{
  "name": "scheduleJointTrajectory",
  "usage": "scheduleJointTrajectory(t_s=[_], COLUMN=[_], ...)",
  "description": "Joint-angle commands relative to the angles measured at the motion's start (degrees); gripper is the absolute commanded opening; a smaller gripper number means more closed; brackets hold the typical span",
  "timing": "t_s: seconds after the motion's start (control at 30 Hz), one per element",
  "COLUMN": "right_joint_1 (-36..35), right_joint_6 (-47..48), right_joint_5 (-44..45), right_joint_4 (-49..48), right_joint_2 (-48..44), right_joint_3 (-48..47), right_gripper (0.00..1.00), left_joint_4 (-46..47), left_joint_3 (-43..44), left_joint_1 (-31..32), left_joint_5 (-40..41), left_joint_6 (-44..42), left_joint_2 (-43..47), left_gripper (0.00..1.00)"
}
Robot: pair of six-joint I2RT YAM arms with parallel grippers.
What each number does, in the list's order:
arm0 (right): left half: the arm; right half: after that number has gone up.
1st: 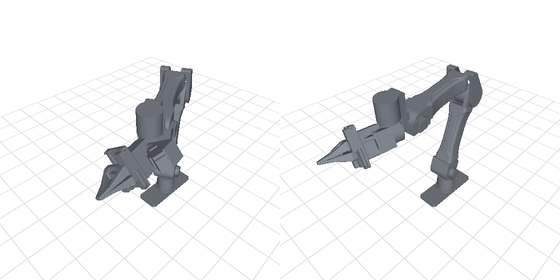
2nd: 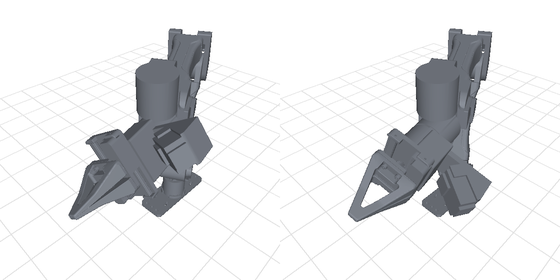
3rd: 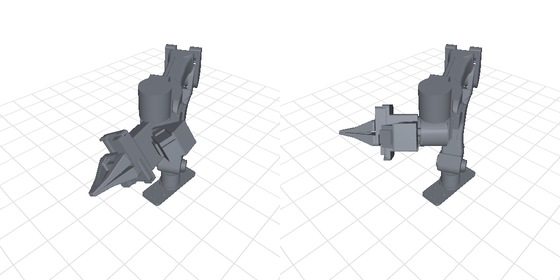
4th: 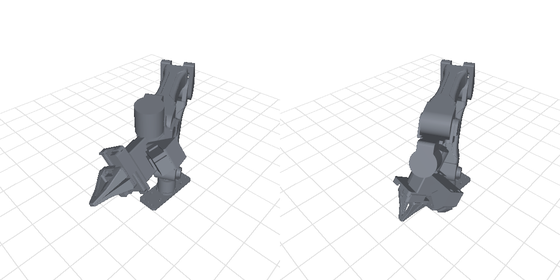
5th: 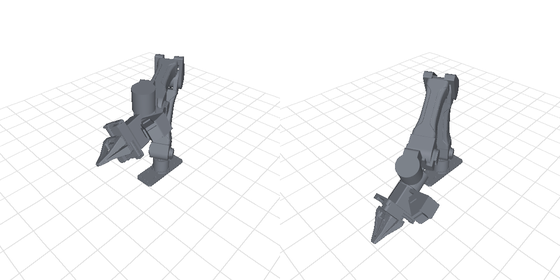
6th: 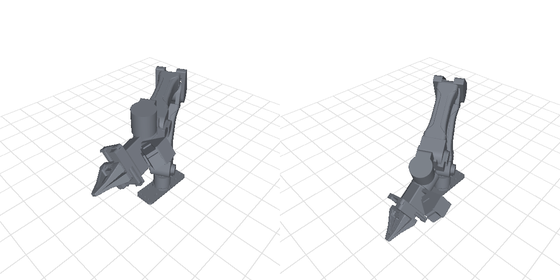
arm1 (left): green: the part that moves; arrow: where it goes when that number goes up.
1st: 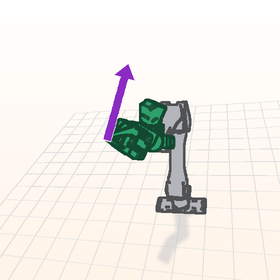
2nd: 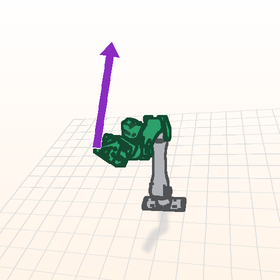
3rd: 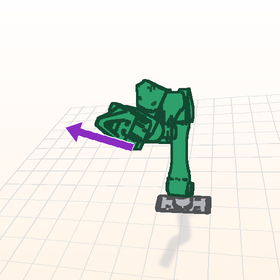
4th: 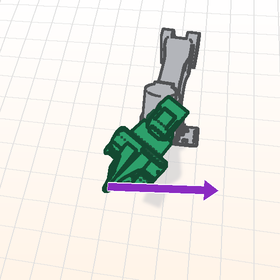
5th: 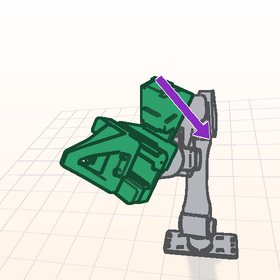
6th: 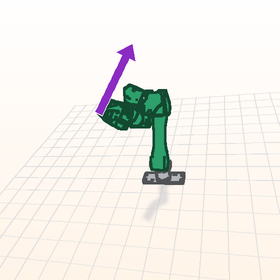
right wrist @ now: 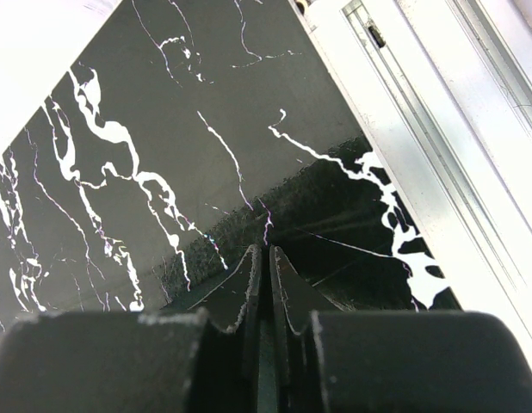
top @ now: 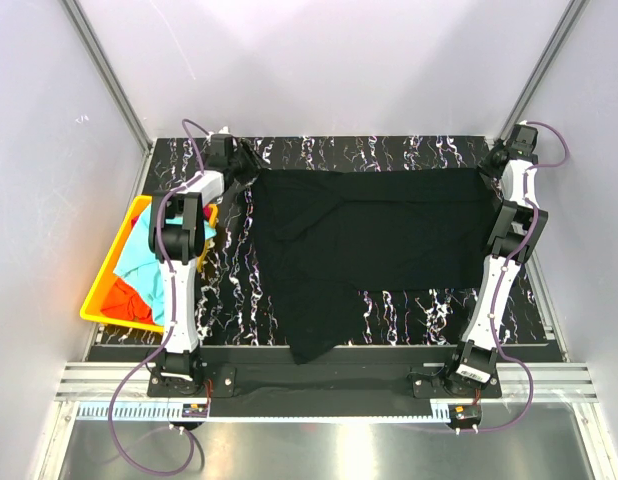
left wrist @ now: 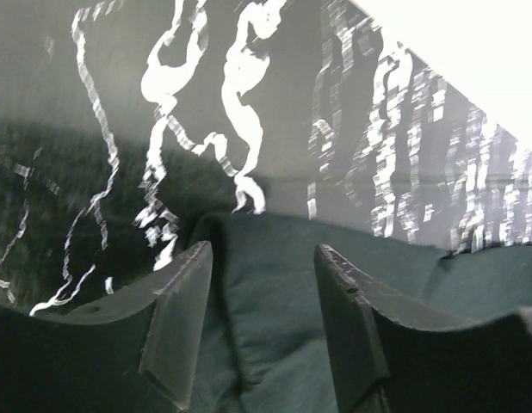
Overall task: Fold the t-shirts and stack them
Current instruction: Fold the tshirt
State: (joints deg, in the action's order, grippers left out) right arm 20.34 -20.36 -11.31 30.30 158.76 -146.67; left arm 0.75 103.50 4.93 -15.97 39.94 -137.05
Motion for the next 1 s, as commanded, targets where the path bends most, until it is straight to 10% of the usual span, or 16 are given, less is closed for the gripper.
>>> scheduleJointTrajectory(t_s=[0.0,0.23,0.5,0.6,0.97], right_joint_1=[0.1,0.1,0.3,0.4,1.1], right_joint_6=[1.6,1.6,1.6,1.6,0.5], right_joint_5=[1.0,0.9,0.8,0.8,5.2], right_joint_4=[0.9,0.9,1.0,0.9,1.1], right_joint_2=[-0.3,-0.3,-0.4,-0.5,-0.4], right_joint_3=[-0.7,-0.7,-0.5,-0.3,-1.0], right_gripper=[0.11,0.1,0.1,0.06,0.0], left_joint_4=[-3.1,-4.4,-4.2,-4.3,-4.7], left_joint_3=[2.0,3.5,5.9,8.1,9.2], left_joint_1=[0.1,0.5,0.5,0.6,-0.4], left_joint_5=[1.5,2.3,2.8,3.4,8.6], left_joint_6=[-0.6,0.6,5.0,5.8,3.1], left_joint_2=[-1.1,-2.8,-5.4,-7.0,-5.4], left_gripper=[0.55,0.55,0.28,0.0,0.0])
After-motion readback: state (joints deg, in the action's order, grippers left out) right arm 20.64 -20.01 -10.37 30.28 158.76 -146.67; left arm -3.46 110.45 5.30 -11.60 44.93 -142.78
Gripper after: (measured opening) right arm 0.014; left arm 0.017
